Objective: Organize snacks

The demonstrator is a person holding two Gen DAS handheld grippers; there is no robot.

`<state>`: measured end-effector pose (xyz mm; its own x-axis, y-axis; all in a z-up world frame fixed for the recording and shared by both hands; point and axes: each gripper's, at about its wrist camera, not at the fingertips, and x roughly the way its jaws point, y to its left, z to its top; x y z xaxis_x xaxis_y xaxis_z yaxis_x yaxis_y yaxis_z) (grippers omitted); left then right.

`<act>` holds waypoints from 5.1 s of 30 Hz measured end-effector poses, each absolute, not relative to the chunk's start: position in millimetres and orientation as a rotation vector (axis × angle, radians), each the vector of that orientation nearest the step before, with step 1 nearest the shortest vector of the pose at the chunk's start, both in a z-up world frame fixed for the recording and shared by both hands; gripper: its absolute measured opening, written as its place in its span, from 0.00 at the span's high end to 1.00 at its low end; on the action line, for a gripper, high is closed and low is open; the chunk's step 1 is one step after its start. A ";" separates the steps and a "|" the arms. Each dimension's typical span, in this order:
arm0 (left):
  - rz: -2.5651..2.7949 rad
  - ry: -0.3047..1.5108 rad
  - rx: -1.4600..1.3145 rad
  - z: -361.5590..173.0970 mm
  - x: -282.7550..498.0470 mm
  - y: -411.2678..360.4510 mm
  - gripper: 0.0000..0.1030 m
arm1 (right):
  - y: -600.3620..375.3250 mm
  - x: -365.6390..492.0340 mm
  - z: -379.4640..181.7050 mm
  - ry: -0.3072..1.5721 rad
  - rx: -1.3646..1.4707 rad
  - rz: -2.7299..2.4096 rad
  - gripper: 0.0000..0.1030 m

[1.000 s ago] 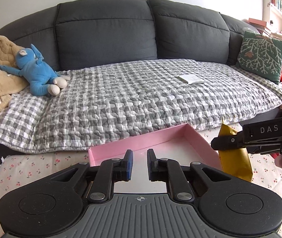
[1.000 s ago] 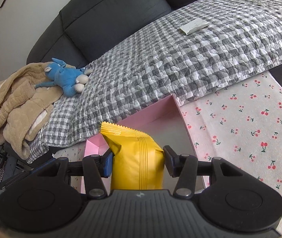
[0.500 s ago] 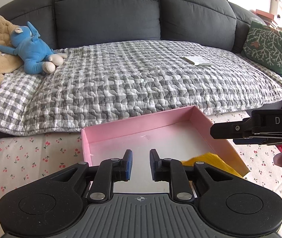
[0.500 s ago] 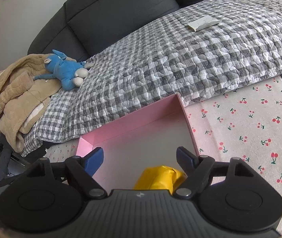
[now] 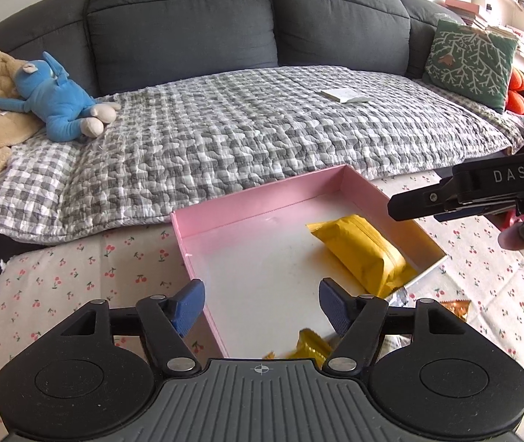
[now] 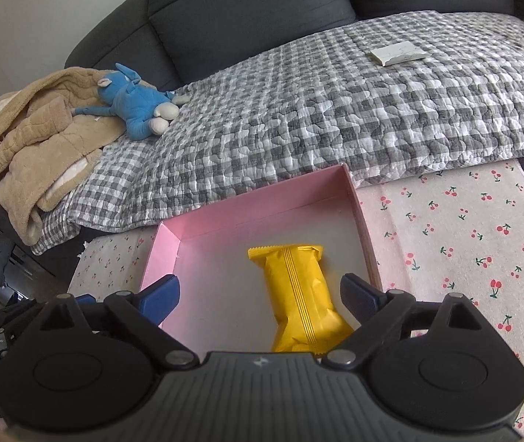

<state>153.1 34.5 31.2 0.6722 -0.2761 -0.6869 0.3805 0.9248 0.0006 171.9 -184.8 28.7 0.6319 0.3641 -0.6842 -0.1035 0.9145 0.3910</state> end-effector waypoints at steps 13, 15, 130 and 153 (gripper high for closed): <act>-0.567 0.790 0.303 -10.1 107.4 57.4 0.26 | -155.6 153.8 27.5 0.921 0.196 0.329 0.07; -0.566 0.793 0.353 -18.5 108.0 55.4 0.26 | -153.1 153.8 26.9 0.928 0.185 0.337 0.07; -0.622 0.883 0.291 -49.6 33.8 -6.1 0.71 | -117.0 15.9 -29.9 0.941 -0.450 0.686 0.43; -0.518 0.888 0.210 -34.6 24.0 6.7 0.72 | -116.7 11.0 -15.3 0.956 -0.338 0.562 0.83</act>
